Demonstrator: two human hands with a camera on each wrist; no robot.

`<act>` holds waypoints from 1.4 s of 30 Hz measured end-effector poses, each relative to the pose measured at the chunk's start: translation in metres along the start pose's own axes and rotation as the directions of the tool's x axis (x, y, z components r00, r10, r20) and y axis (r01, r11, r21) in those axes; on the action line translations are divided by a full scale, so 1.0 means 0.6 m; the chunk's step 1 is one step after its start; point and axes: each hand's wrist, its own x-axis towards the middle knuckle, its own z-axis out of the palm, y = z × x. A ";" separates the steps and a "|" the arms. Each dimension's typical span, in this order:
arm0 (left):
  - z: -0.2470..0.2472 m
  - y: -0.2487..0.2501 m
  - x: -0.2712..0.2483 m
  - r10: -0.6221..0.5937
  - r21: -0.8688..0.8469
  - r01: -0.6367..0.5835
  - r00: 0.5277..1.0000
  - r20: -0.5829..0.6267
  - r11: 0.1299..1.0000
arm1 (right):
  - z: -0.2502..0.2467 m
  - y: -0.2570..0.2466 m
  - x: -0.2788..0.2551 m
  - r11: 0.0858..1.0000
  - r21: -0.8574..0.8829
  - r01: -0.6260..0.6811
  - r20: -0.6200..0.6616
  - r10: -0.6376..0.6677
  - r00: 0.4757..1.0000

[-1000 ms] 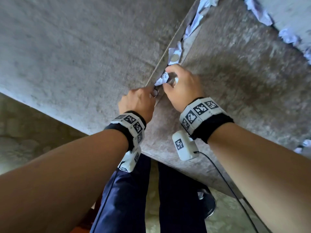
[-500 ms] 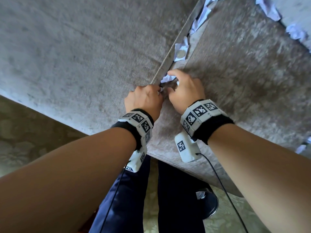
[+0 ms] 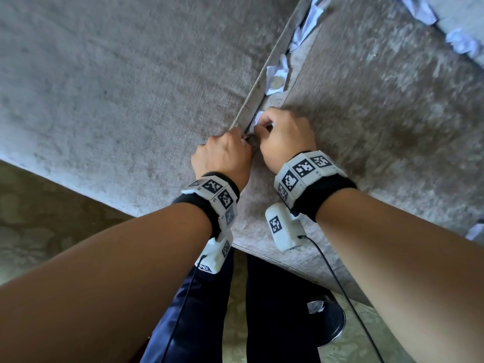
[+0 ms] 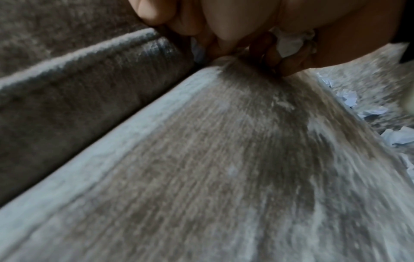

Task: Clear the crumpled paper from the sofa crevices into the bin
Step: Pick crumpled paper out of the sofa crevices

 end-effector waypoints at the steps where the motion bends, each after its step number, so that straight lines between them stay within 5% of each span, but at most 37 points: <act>1: 0.000 0.001 -0.002 -0.003 -0.005 0.003 1.000 -0.006 1.000 | -0.001 0.001 0.000 1.000 0.001 -0.006 0.002 0.006 1.000; 14: -0.028 0.025 -0.021 0.111 -0.100 -0.123 0.987 -0.116 0.987 | -0.037 0.008 -0.031 0.992 0.091 -0.084 -0.084 0.091 0.992; 25: -0.027 0.082 -0.026 0.159 -0.277 -0.159 0.987 -0.024 0.948 | -0.078 0.058 -0.051 0.907 0.420 -0.023 -0.058 0.052 0.997; 30: -0.007 0.115 -0.022 0.108 -0.396 -0.072 0.992 0.070 0.916 | -0.092 0.103 -0.066 0.869 0.488 0.083 -0.075 -0.053 0.996; 42: 0.042 0.231 -0.064 0.144 -0.637 0.012 0.971 0.192 0.771 | -0.160 0.236 -0.099 0.763 0.645 -0.045 -0.072 0.119 0.990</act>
